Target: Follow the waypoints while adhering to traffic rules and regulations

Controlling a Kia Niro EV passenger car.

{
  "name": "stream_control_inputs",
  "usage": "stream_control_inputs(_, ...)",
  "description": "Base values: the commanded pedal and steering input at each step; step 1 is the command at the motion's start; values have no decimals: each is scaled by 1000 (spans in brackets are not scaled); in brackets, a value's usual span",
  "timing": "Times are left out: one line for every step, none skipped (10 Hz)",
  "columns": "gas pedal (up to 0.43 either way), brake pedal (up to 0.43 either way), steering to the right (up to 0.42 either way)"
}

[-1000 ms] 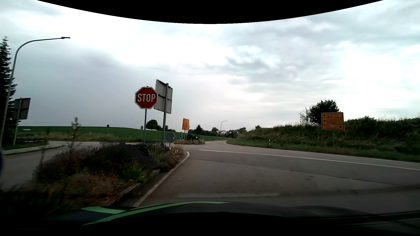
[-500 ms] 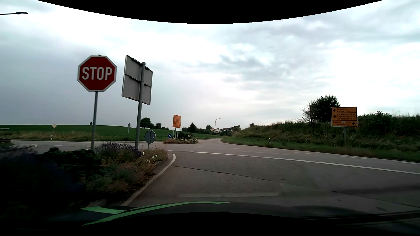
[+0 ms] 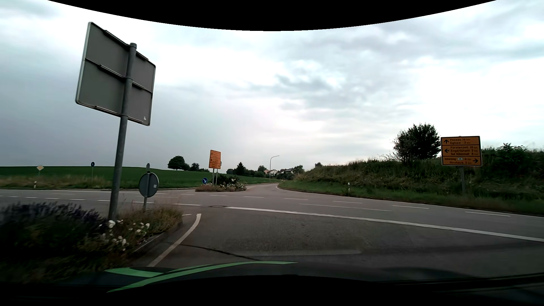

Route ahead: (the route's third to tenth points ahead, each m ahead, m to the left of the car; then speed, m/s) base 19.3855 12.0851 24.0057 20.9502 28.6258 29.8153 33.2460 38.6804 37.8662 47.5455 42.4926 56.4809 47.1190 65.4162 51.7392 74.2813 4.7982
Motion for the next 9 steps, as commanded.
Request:
stream_control_inputs(0, 189, 62)
stream_control_inputs(0, 195, 62)
stream_control_inputs(0, 201, 62)
stream_control_inputs(0, 201, 64)
stream_control_inputs(0, 207, 68)
stream_control_inputs(0, 207, 71)
stream_control_inputs(0, 207, 78)
stream_control_inputs(0, 207, 84)
stream_control_inputs(0, 207, 91)
